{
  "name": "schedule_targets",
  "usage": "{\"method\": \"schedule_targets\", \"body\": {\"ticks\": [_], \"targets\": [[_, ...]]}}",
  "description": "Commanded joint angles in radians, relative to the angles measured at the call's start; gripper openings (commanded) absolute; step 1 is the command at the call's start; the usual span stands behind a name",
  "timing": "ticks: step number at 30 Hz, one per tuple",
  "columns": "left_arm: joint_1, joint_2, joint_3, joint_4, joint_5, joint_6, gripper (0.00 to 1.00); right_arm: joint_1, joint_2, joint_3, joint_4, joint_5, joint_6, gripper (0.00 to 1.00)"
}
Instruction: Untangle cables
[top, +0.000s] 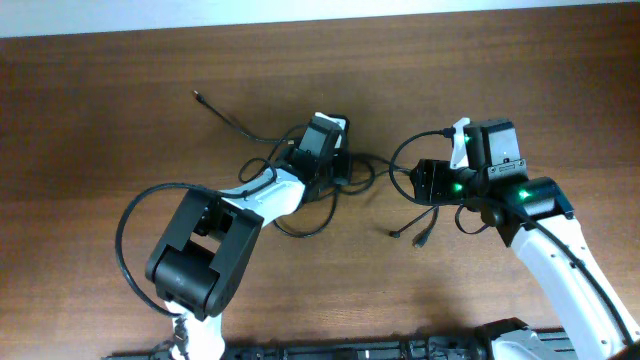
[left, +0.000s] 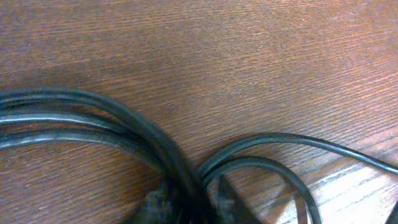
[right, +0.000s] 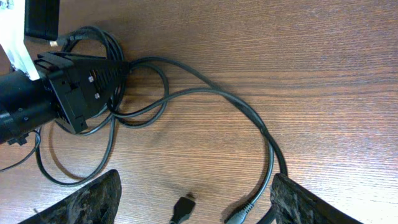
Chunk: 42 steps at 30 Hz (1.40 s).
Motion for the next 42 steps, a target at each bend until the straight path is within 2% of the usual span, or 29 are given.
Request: {"method": "schedule_targets", "body": {"ticks": [1,4,7,13,15,19,24,29,36,42], "targets": [[0.000,-0.067,0.015,-0.023,-0.003,0.016,0.08,0.003,-0.016,0.011,-0.002,0.006,0.008,0.77],[0.003,-0.144,0.015,-0.062,0.002,0.024,0.00,0.003,-0.015,0.011,-0.002,0.019,0.008,0.76],[0.005,-0.218,0.015,-0.117,0.021,0.024,0.00,0.003,-0.014,0.011,-0.002,0.023,0.008,0.77],[0.032,-0.357,0.015,-0.174,0.254,0.024,0.00,0.003,-0.013,0.011,-0.002,0.024,0.008,0.77],[0.060,-0.394,0.015,-0.174,0.325,0.023,0.00,0.003,-0.013,0.011,-0.002,0.018,0.009,0.83],[0.150,-0.452,0.015,-0.158,0.479,-0.066,0.00,0.004,-0.005,0.011,0.003,-0.124,0.008,0.86],[0.222,-0.462,0.014,-0.051,0.735,-0.185,0.00,0.004,0.038,0.011,0.076,-0.393,0.009,0.87],[0.227,-0.462,0.014,0.080,0.935,-0.201,0.00,0.004,0.085,0.011,0.204,-0.612,0.008,0.87],[0.227,-0.462,0.014,0.092,0.948,-0.203,0.00,0.004,0.092,0.011,0.360,-0.740,0.009,0.87],[0.227,-0.462,0.014,0.119,0.974,-0.272,0.00,0.004,0.093,0.011,0.387,-0.739,0.009,0.87]]}}
